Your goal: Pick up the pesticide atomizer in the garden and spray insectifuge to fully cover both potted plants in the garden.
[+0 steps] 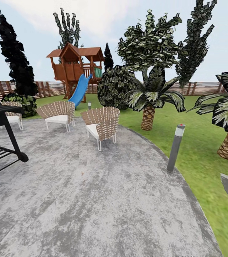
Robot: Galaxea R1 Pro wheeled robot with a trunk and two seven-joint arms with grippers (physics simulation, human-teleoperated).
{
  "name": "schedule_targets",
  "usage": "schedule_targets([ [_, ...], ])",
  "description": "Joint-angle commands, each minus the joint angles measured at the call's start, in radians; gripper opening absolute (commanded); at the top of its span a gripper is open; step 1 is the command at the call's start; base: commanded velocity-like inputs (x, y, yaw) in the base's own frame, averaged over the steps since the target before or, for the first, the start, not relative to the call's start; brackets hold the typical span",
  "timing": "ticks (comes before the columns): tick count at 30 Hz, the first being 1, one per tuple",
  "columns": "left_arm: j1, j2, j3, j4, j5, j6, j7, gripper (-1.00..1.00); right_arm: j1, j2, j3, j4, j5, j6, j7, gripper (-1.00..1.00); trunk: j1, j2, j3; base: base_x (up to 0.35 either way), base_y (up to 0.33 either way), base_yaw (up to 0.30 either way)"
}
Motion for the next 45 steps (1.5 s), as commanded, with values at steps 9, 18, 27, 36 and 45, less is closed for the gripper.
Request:
schedule_targets([
  [9,0.000,-0.001,0.001,0.000,0.001,-0.003,0.002,1.00,-0.001,0.001,-0.110,0.002,0.002,-0.002,0.001,1.00,0.035,-0.064,-0.029,0.000,0.000,-0.300],
  [18,0.000,-0.002,0.000,0.000,0.000,-0.003,0.003,1.00,-0.001,0.002,-0.111,0.002,0.004,-0.002,0.002,1.00,0.069,-0.127,-0.057,0.000,0.000,-0.300],
  [27,0.000,-0.001,0.001,0.000,-0.001,-0.003,0.003,1.00,-0.001,0.002,-0.111,0.003,0.004,-0.002,0.002,1.00,0.104,-0.190,-0.086,0.000,0.000,-0.300],
  [36,0.000,-0.001,0.001,0.000,-0.001,-0.003,0.003,1.00,-0.001,0.002,-0.111,0.003,0.005,-0.002,0.002,1.00,0.138,-0.253,-0.118,0.000,0.000,-0.300],
  [45,0.000,-0.001,0.001,0.001,-0.001,-0.003,0.003,1.00,-0.001,0.002,-0.111,0.003,0.004,-0.002,0.002,1.00,0.173,-0.316,-0.151,0.000,0.000,-0.298],
])
